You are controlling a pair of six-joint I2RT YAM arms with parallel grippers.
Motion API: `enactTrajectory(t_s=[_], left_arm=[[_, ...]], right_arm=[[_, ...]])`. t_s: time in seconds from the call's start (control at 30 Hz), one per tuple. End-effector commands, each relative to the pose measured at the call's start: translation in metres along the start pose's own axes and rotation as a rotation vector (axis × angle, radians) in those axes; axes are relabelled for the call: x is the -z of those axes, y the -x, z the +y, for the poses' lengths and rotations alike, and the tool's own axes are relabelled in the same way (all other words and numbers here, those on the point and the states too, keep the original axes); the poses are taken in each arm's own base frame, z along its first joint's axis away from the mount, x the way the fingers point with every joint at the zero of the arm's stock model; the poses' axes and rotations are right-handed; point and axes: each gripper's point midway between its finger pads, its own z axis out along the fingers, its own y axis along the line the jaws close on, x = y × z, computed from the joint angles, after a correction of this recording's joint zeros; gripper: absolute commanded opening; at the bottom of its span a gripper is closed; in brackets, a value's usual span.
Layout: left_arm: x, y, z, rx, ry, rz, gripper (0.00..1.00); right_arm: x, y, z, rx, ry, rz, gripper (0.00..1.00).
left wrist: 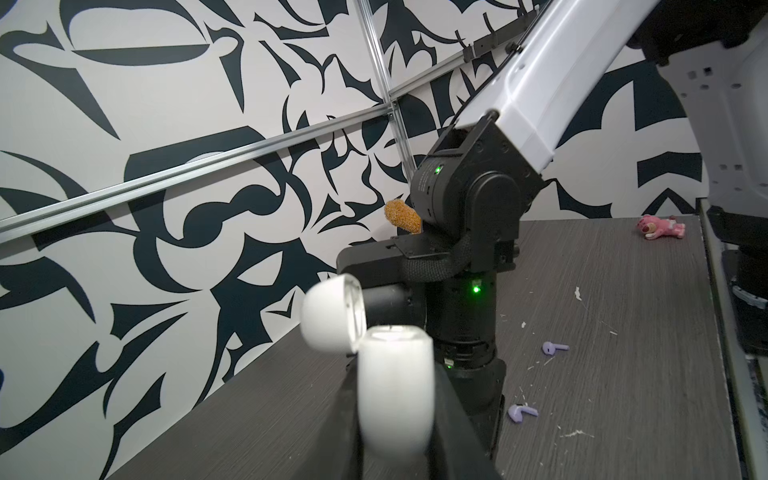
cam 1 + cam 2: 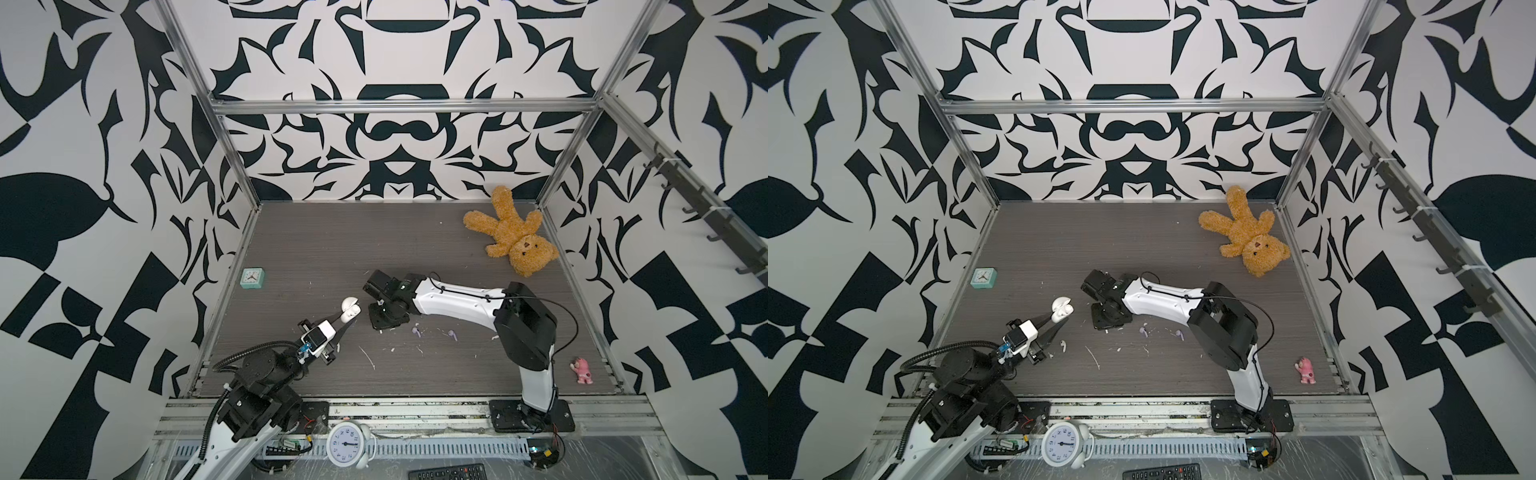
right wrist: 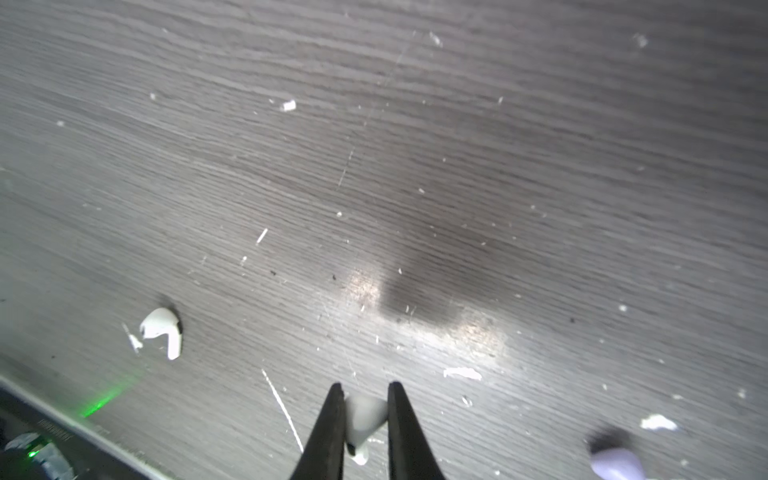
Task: Insert the wireless bluetooth earbuds into the charging case
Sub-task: 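Lift the white earbud and carry it toward the case in the left gripper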
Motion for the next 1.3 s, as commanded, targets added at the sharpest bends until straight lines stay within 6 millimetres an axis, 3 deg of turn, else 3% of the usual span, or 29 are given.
enactTrajectory(t_s=[0.0, 0.33, 0.93, 1.27], left_arm=[[-0.001, -0.002, -0.003, -0.011, -0.014, -0.001, 0.00], [-0.003, -0.005, -0.003, -0.004, -0.019, 0.012, 0.00], [-0.010, -0.006, -0.005, 0.039, -0.036, 0.017, 0.00], [-0.012, -0.005, -0.007, 0.062, -0.050, 0.017, 0.00]], right_arm=[[0.027, 0.015, 0.009, 0.005, 0.058, -0.089, 0.20], [0.066, 0.028, 0.013, 0.012, 0.137, -0.228, 0.20], [0.178, 0.044, 0.023, 0.055, 0.289, -0.524, 0.21], [0.230, 0.047, 0.047, 0.098, 0.459, -0.633, 0.22]])
